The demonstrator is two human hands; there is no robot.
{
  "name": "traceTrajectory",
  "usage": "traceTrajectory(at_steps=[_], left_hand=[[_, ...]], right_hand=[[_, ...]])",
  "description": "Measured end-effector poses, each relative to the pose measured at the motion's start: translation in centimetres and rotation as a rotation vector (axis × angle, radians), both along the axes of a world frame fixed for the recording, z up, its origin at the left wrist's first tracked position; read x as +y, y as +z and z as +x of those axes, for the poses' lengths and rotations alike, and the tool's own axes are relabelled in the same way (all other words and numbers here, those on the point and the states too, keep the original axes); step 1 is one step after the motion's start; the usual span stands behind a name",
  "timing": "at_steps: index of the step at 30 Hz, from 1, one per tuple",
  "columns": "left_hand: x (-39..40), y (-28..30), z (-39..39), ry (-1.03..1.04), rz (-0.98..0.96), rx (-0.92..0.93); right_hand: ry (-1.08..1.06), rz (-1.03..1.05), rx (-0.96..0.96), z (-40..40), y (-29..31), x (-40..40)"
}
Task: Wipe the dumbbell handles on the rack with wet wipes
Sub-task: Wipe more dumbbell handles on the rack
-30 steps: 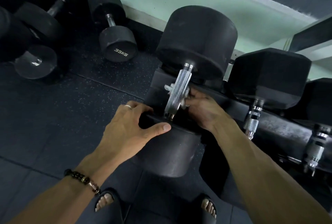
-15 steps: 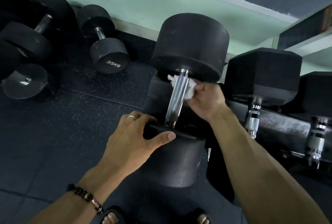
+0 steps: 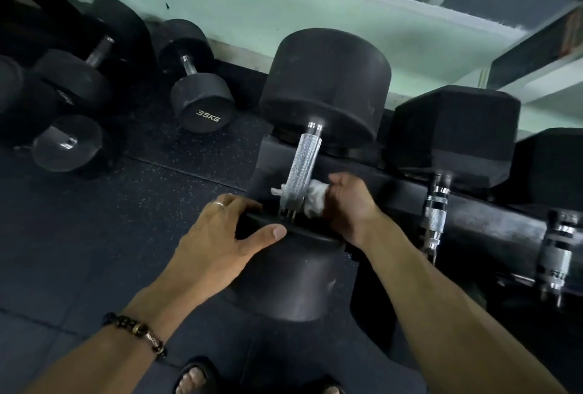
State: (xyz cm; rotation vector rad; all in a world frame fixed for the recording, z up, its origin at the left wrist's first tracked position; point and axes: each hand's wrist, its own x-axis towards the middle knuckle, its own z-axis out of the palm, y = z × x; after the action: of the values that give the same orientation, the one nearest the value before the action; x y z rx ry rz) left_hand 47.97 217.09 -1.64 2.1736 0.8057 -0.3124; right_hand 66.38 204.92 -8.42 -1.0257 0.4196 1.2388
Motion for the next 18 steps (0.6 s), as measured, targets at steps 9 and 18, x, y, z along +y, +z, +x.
traceTrajectory(at_steps=[9,18], left_hand=[[0.0,0.6,0.3,-0.008,-0.012,0.027],[0.0,0.8,0.3,-0.001,-0.012,0.04]], right_hand=[[0.263,-0.041,-0.161,1.0,0.6,-0.7],[0.088,-0.057,-0.17,1.1,0.8,0.9]])
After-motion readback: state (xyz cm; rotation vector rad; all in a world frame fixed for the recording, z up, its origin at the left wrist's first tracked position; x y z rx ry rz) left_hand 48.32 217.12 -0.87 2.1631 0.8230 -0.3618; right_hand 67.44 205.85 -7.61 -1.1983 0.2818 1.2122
